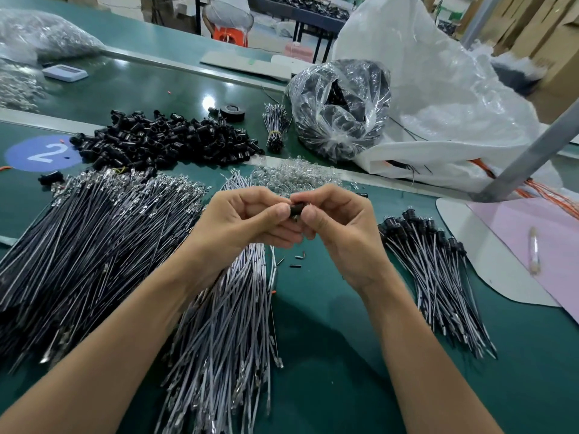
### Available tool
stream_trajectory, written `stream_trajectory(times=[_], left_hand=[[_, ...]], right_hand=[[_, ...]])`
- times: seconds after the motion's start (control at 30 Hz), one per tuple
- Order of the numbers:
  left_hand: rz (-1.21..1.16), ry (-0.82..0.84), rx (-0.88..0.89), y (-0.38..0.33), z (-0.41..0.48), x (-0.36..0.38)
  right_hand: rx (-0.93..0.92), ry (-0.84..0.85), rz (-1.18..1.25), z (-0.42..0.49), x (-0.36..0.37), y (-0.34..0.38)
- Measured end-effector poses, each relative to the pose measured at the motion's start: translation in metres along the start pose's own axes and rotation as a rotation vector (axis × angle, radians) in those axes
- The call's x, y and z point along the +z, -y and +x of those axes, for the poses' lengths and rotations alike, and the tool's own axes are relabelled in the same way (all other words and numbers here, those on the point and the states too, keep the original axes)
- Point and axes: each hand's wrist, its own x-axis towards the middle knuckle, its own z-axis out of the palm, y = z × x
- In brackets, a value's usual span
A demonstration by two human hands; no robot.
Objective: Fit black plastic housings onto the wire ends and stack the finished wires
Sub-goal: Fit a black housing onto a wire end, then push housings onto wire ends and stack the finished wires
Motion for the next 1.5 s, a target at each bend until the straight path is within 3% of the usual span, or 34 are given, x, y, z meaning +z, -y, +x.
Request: stream_trajectory(times=[0.17,0.3,0.37,0.5,0.67,0.73,0.8,0.87,0.93,1.07,1.13,1.33,1.5], left_hand=[[-0.116,0.106,-0.012,-0.009,0.001,-0.004],[0.008,-0.350,-0.034,-0.009,0.004,-0.010],[0.120,-0.510,-0.029,-0.008,0.005,-0.016],[0.294,-0.549,-0.061,-0.007,0.007,-0.024],[0.717,-0.545,-0.054,-0.002,0.008,-0.029],[0.784,-0.575,-0.015,-0.002,0.007,-0.031],[0.820,-0.644,0.041,-0.003,0.007,-0.033],[0.859,-0.691,0.087,-0.005,0.008,-0.036],[0.860,-0.709,0.112,-0.006,0.008,-0.038],[0.808,-0.748,0.164,-0.007,0.008,-0.040],[0.778,-0.776,0.175,-0.008,0.009,-0.041],[0.691,-0.806,0.167,-0.007,0.011,-0.045],[0.701,-0.814,0.177,-0.008,0.011,-0.043]], right_hand=[[-0.037,-0.008,0.092,0.001,0.002,0.017],[-0.010,-0.201,0.234,-0.014,-0.049,0.056],[-0.011,-0.286,0.090,-0.026,-0.086,0.077],[0.177,-0.404,-0.191,-0.044,-0.157,0.109],[0.448,-0.383,-0.923,-0.046,-0.181,0.098],[0.547,-0.359,-1.282,-0.042,-0.170,0.086],[0.533,-0.442,-1.469,-0.036,-0.147,0.080],[0.358,-0.449,-1.412,-0.028,-0.113,0.075],[0.218,-0.320,-1.284,-0.017,-0.070,0.064],[0.149,0.053,-1.085,0.005,0.014,0.028],[0.190,0.125,-1.067,0.011,0.042,0.007],[0.340,0.055,-1.053,0.015,0.058,-0.021],[0.348,0.019,-1.014,0.010,0.058,-0.022]])
